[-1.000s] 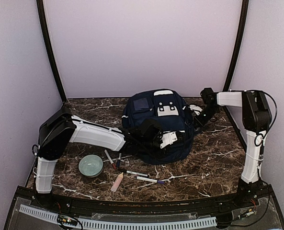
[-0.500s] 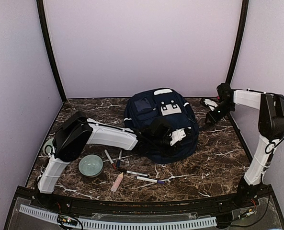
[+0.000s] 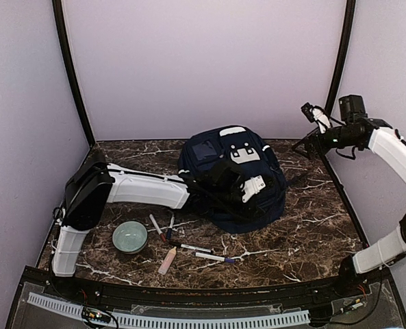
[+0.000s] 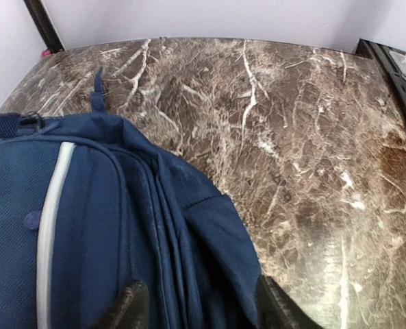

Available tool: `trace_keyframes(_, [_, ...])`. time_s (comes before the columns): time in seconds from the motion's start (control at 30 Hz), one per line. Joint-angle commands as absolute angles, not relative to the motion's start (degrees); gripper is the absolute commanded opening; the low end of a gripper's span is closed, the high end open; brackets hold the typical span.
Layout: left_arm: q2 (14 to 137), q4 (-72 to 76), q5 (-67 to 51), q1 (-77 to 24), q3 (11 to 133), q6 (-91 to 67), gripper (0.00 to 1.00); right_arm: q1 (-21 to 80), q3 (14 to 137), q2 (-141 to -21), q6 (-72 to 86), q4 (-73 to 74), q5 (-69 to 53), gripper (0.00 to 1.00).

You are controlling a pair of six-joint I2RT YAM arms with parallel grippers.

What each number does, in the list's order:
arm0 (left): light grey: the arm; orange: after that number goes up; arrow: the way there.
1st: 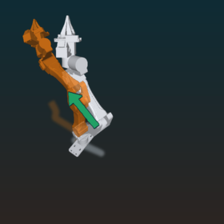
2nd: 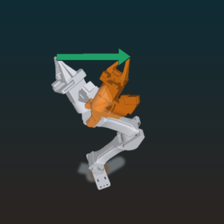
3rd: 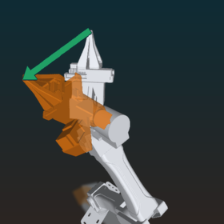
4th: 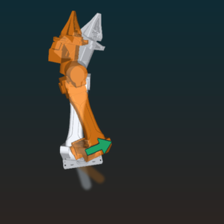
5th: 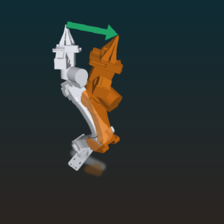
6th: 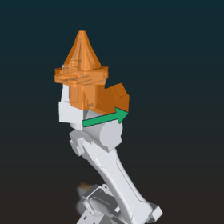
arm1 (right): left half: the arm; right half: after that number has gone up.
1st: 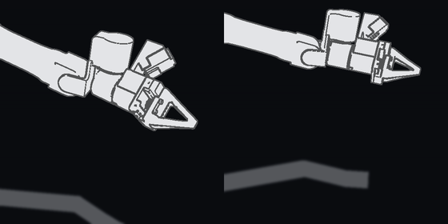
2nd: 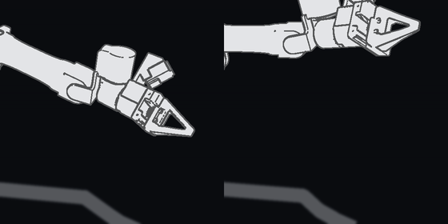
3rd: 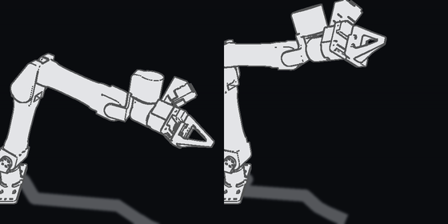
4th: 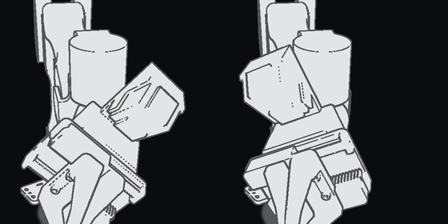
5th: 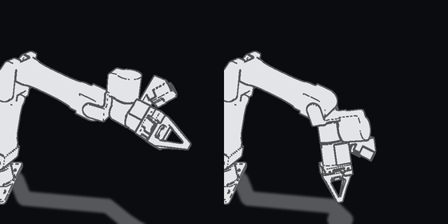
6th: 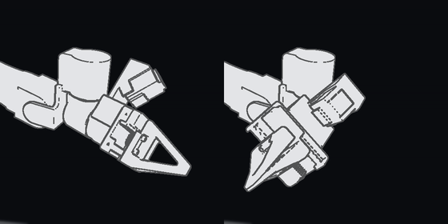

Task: Pack the student bag
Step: Pick up the pen from the center of the board.

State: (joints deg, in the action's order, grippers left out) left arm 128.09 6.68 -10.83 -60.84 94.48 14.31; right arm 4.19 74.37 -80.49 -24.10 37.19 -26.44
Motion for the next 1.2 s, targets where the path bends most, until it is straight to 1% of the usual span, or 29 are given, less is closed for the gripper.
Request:
trace_keyframes(0.0, [115.5, 1.4, -5.9, -62.0, 91.9, 9.8, 0.99, 5.3, 71.1, -74.4, -21.3, 30.7, -33.6, 0.99])
trace_keyframes(0.1, [112.0, -5.8, 0.8, -62.0, 92.1, 6.6, 0.99, 5.4, 70.5, -72.2, -21.0, 30.6, -38.5, 1.00])
trace_keyframes(0.17, [109.9, -11.0, 5.7, -62.0, 92.0, 5.6, 0.99, 5.5, 70.6, -71.7, -21.9, 33.6, -42.0, 0.99])
trace_keyframes(0.2, [109.1, -13.4, 6.3, -61.9, 91.8, 5.9, 0.98, 5.5, 70.9, -71.6, -23.6, 35.6, -44.3, 0.99])
trace_keyframes(0.23, [108.3, -15.9, 5.4, -61.7, 91.4, 6.9, 0.92, 5.7, 70.8, -71.5, -24.7, 37.0, -46.5, 0.99])
trace_keyframes(0.27, [107.3, -18.2, 5.0, -61.6, 90.8, 7.5, 0.89, 6.0, 70.2, -71.3, -25.1, 37.5, -47.9, 0.99])
trace_keyframes(0.3, [106.2, -19.7, 5.8, -61.5, 89.7, 7.7, 0.89, 6.9, 69.6, -71.0, -25.6, 37.7, -48.2, 1.00])
trace_keyframes(0.33, [104.7, -20.3, 7.7, -61.5, 88.0, 7.4, 0.97, 8.3, 69.2, -70.9, -26.6, 38.1, -47.6, 1.00])
trace_keyframes(0.37, [102.9, -20.2, 9.0, -61.5, 85.8, 7.1, 0.99, 9.8, 69.2, -70.9, -27.9, 38.5, -46.1, 0.99])
trace_keyframes(0.47, [97.4, -17.8, 13.3, -61.3, 79.1, 6.9, 0.99, 14.5, 70.5, -71.9, -29.2, 38.8, -37.2, 0.99])
trace_keyframes(0.6, [91.8, -12.9, 18.9, -60.5, 71.4, 6.8, 0.99, 16.5, 75.0, -75.5, -32.3, 38.6, -29.6, 0.99])
trace_keyframes(0.63, [90.5, -11.7, 18.9, -59.9, 70.0, 7.1, 0.99, 16.2, 74.8, -75.4, -31.5, 36.4, -28.4, 0.99])
trace_keyframes(0.7, [87.8, -8.6, 19.1, -57.1, 67.2, 7.0, 0.99, 14.1, 72.4, -75.9, -21.8, 27.1, -26.5, 0.99])
trace_keyframes(0.73, [86.5, -6.9, 20.3, -55.7, 66.1, 6.4, 0.99, 13.0, 72.5, -77.2, -16.5, 24.9, -27.4, 0.99])
trace_keyframes(0.77, [85.2, -5.4, 23.1, -54.3, 65.0, 5.3, 0.99, 11.9, 74.2, -79.3, -17.2, 27.9, -36.4, 1.00])
trace_keyframes(0.8, [83.9, -3.9, 27.8, -53.0, 64.0, 3.9, 0.99, 12.0, 76.2, -81.4, -20.5, 34.8, -43.8, 1.00])
trace_keyframes(0.83, [83.0, -2.9, 32.0, -51.8, 63.2, 2.7, 0.99, 13.0, 77.4, -82.9, -20.6, 37.0, -46.9, 1.00])
trace_keyframes(0.9, [82.1, -0.6, 37.5, -49.4, 61.3, 1.9, 0.99, 18.9, 76.9, -83.4, -21.9, 38.3, -47.0, 0.99])
trace_keyframes(0.97, [81.3, 1.3, 38.4, -46.8, 58.8, 1.7, 0.99, 25.4, 72.2, -81.0, -23.3, 33.6, -41.2, 0.99])
trace_keyframes(1.0, [80.9, 2.2, 37.7, -45.2, 57.5, 1.2, 0.99, 28.6, 69.8, -80.0, -24.3, 31.6, -37.9, 0.98])
trace_keyframes(1.07, [79.7, 3.9, 34.6, -42.7, 54.8, 0.6, 0.99, 33.2, 69.1, -82.3, -24.3, 32.0, -33.5, 0.86])
trace_keyframes(1.17, [77.5, 4.3, 32.4, -41.6, 53.0, -0.2, 0.99, 38.9, 72.2, -88.9, -24.2, 36.3, -29.6, 0.68])
